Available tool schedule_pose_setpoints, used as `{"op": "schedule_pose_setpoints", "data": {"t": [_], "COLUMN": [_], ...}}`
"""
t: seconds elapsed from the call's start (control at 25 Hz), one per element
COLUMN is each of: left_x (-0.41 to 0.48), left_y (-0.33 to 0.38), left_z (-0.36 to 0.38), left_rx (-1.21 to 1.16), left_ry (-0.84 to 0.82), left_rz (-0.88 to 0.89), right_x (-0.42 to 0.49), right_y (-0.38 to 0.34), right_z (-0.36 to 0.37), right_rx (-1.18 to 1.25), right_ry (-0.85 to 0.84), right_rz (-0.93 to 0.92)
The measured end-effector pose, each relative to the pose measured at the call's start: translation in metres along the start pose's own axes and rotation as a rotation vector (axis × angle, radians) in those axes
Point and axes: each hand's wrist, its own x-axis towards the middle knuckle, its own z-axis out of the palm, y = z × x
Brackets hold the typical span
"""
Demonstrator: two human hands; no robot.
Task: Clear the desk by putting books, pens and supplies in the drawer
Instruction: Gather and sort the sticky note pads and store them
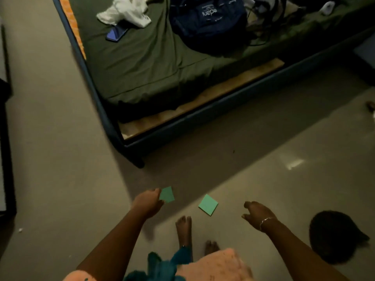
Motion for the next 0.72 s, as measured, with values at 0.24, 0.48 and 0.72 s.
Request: {"op": "schedule_pose_setpoints", "data": {"t": [0.24, 0.48, 0.72], "left_x": [0.141, 0.284, 0.378], "left_y": [-0.016, -0.040, -0.073], "left_z": [0.099, 0.217, 0.301], "left_rx": [0.018, -0.008, 0.051], "left_ry": [-0.178, -0.196, -0.121], "left_rz": [-0.028, -0.076, -0.151], "right_x": [0.150, 0.315, 0.430], "right_y": [-0.021, -0.028, -0.033], "right_z": [0.063, 0.160, 0.242], "right_rx": [0.028, -0.031, -0.066], "right_ry": [-0.118, -0.123, -0.056], "right_rz": [-0.022, -0.072, -0.118]}}
